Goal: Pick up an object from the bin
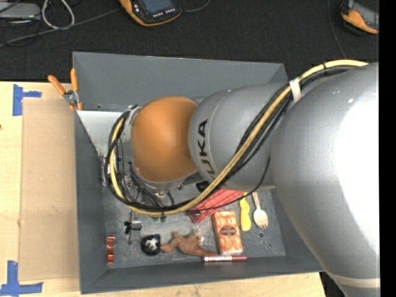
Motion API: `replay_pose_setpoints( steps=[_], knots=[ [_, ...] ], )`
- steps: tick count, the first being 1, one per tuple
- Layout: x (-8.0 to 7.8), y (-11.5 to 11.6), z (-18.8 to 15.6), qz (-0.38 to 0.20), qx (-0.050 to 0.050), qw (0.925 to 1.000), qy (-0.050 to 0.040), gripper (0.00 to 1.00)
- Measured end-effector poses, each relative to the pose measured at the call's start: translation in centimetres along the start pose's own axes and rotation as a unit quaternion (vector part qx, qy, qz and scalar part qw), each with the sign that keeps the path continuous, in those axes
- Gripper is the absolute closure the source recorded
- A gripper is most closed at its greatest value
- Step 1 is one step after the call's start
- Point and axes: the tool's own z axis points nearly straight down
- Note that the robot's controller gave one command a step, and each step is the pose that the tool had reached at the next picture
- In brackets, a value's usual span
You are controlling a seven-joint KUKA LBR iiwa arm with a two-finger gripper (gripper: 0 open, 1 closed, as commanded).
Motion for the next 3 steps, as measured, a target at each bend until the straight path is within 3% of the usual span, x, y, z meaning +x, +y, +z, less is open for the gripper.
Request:
replay_pose_setpoints(
  steps=[1, 2, 3],
  knots=[
    [-0.2, 0.0, -0.3, 0.001, -0.001, 1.0000, -0.0027, 0.00],
    [-1.7, -0.4, -1.5, -0.039, 0.000, 0.9992, -0.0016, 0.00],
    [4.0, -7.5, 5.0, 0.025, -0.003, 0.9997, -0.0062, 1.00]
  ],
)
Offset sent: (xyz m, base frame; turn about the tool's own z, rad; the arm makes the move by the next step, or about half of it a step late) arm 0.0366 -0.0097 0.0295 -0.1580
